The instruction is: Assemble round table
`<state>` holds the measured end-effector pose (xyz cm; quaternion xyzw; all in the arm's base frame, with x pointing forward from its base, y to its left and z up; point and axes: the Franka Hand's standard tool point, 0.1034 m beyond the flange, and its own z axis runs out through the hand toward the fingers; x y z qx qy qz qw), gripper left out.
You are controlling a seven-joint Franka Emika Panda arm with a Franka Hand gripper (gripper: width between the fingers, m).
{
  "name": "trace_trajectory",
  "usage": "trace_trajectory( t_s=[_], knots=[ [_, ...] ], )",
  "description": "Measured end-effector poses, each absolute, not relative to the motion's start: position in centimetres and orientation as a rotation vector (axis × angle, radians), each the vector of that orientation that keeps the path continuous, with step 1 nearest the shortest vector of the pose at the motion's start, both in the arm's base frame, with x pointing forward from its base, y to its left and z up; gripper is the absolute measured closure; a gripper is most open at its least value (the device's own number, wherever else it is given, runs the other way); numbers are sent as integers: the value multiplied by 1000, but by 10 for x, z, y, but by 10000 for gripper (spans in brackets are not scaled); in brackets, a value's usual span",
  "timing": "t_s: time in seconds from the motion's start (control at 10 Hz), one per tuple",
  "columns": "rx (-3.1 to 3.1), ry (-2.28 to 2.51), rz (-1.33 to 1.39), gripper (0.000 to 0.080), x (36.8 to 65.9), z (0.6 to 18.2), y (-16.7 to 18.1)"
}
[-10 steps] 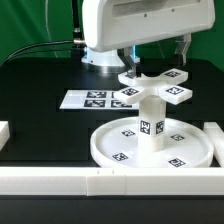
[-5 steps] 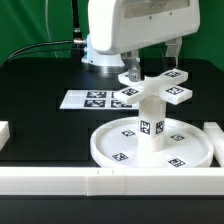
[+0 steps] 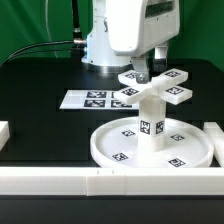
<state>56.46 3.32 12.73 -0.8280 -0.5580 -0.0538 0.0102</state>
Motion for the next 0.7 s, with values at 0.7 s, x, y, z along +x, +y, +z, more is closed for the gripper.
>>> trace_trajectory(
  t_s=[0.7],
  knots=[
    [-2426,-1982,-135,150,557,115,31]
  ],
)
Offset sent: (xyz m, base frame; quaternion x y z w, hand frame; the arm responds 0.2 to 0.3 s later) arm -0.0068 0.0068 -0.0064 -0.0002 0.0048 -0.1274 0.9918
